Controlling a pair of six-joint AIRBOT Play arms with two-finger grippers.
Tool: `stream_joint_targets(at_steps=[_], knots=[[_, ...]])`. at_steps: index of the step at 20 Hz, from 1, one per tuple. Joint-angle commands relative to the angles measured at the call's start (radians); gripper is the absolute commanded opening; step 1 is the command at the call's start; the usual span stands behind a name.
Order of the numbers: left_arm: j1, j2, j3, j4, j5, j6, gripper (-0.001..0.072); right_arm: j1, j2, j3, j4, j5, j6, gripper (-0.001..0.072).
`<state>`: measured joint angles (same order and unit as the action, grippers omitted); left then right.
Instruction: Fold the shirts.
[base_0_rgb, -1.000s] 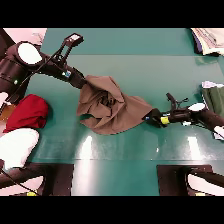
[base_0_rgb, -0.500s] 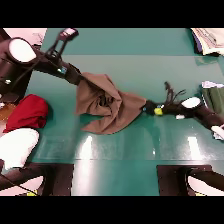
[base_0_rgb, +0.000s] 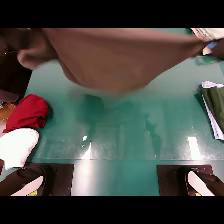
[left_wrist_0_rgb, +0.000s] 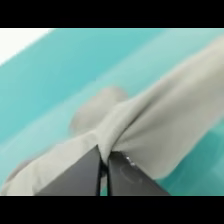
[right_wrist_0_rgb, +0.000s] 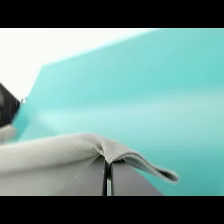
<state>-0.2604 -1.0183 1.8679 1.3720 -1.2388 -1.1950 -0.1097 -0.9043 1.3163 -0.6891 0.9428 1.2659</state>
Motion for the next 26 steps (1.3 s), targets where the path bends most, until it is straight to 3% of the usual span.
stream_joint_targets(at_steps=[1, 7, 9, 13, 15, 19, 24, 25, 26], knots=[[0.001, 0.07, 0.127, -0.023, -0.104, -0.001, 0.0027, -0.141, 0.056, 0.198, -0.029, 0.133, 0.001, 0.0014], [0.001, 0.149, 0.158, -0.229, -0.211, -0.003, 0.0026, -0.285, 0.027, 0.451, -0.047, 0.354, 0.006, 0.0013], [0.001, 0.148, 0.109, -0.276, -0.245, -0.003, 0.0026, -0.285, -0.025, 0.512, -0.047, 0.445, 0.051, 0.0013], [0.001, 0.131, -0.214, -0.277, -0.236, -0.003, 0.0026, -0.152, -0.185, 0.527, -0.06, 0.624, 0.111, 0.0013], [0.001, 0.09, -0.407, -0.278, -0.229, -0.002, 0.0027, -0.028, -0.294, 0.526, -0.177, 0.715, 0.14, 0.0014], [0.001, -0.069, -0.691, -0.276, -0.024, 0.032, 0.0027, 0.195, -0.512, 0.527, -0.495, 0.689, 0.148, 0.0013], [0.002, -0.293, -0.692, -0.264, 0.335, 0.045, 0.003, 0.231, -0.712, 0.527, -0.51, 0.504, 0.174, 0.0014], [0.002, -0.315, -0.676, -0.26, 0.378, 0.038, 0.0219, 0.218, -0.737, 0.527, -0.509, 0.474, 0.178, 0.0014], [0.002, -0.322, -0.665, -0.251, 0.409, 0.014, 0.0469, 0.207, -0.754, 0.527, -0.509, 0.453, 0.187, 0.0015]])
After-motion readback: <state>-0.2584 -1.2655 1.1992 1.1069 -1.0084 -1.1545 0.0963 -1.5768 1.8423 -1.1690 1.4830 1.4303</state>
